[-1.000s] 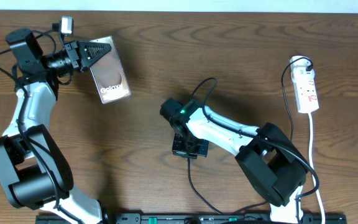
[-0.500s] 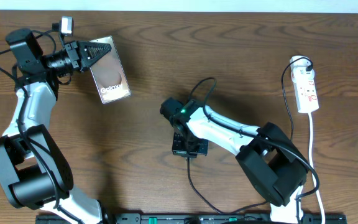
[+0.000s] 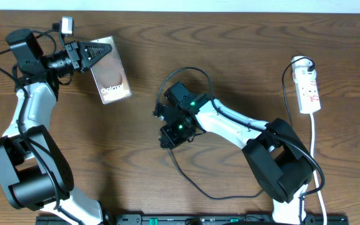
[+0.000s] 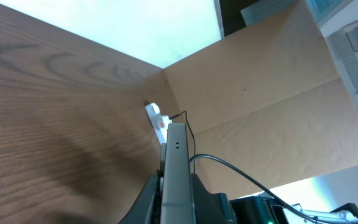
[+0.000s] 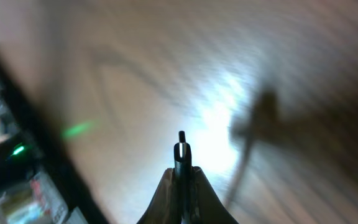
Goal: Plug charger to phone and switch on socket
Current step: 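Close the right gripper on the USB-C plug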
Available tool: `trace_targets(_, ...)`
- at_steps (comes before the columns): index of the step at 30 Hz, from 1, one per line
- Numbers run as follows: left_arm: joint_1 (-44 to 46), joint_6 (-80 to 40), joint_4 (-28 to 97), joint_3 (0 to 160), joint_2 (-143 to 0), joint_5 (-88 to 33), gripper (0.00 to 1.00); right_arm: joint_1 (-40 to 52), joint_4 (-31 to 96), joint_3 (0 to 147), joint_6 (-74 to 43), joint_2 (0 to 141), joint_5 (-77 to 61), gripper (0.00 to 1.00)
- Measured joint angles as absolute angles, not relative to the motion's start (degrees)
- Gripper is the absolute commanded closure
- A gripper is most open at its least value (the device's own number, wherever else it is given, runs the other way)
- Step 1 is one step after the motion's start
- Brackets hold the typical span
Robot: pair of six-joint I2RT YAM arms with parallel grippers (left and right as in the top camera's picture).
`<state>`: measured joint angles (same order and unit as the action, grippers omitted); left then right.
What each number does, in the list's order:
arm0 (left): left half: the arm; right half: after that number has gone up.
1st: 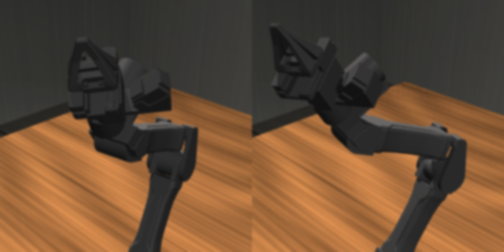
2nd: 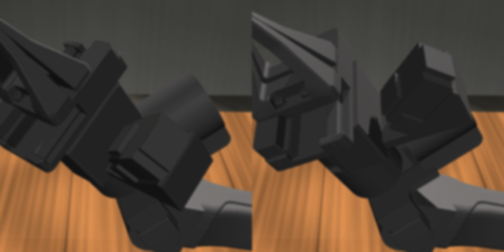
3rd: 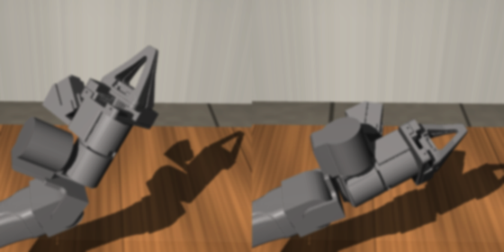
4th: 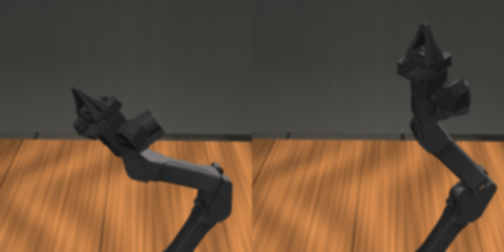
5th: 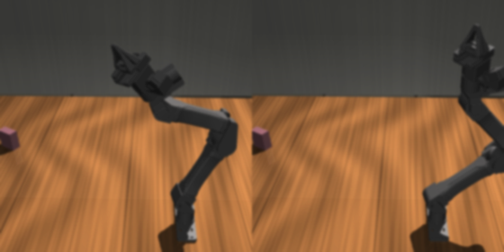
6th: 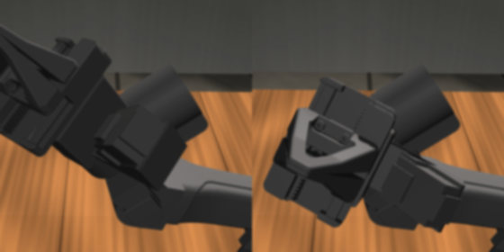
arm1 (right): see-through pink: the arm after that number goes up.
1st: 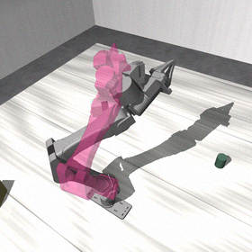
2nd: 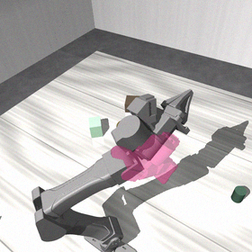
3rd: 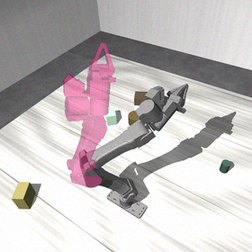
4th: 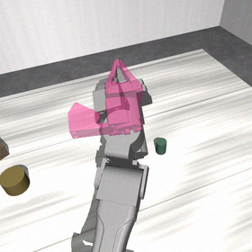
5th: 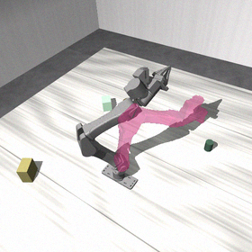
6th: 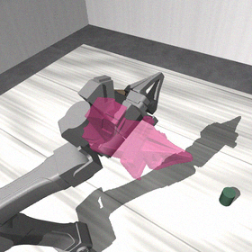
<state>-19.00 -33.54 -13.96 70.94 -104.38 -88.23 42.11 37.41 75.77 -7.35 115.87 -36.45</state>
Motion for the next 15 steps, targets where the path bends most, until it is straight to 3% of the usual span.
trace_targets(11,-19.0,-33.2,-14.0,70.9,-104.4,-88.2,0.92,42.1,35.7,75.8,0.0,115.9,-45.8,0.99)
trace_targets(15,-19.0,-33.1,-14.0,70.9,-104.4,-88.2,0.92,41.2,38.4,75.8,-11.8,115.9,-35.0,0.99)
